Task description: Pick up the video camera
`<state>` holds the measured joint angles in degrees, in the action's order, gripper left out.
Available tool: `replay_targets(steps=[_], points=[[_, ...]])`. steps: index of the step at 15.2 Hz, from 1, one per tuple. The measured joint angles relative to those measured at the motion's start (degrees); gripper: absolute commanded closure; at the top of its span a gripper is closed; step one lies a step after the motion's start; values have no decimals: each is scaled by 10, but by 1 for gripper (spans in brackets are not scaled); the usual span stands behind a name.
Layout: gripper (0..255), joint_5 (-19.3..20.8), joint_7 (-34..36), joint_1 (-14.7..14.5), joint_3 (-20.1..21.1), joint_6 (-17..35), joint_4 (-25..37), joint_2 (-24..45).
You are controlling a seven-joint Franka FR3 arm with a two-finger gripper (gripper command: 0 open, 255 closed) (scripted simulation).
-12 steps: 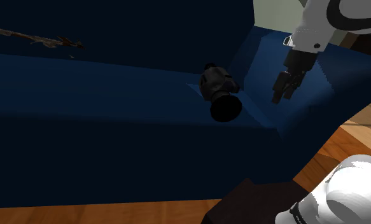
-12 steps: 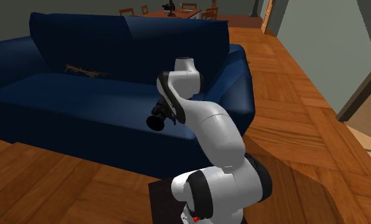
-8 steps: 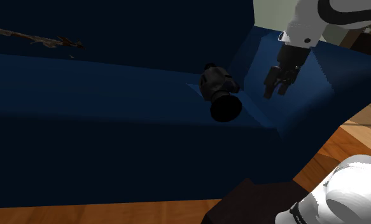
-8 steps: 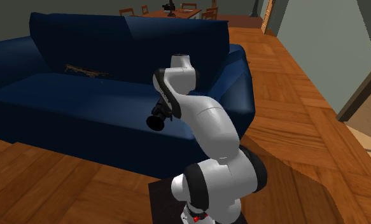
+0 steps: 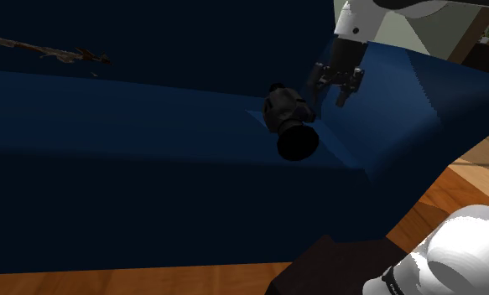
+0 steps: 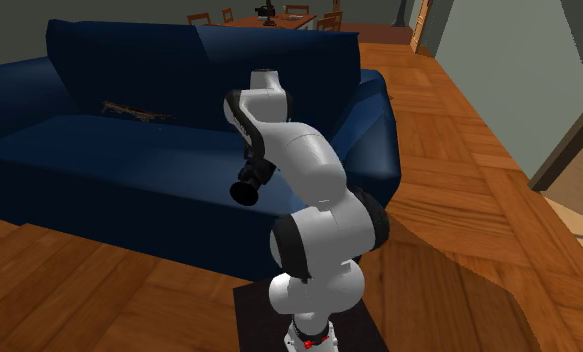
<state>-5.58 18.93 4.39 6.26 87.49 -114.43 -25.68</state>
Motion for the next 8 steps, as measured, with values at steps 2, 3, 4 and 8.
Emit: replay_targets(steps=[2,3,4,8], points=[[0,-1,38,5,12,5,42,38],[0,1,57,9,16,4,67,58],[0,3,78,11,22,8,86,79],[0,15,156,17,40,4,183,159]])
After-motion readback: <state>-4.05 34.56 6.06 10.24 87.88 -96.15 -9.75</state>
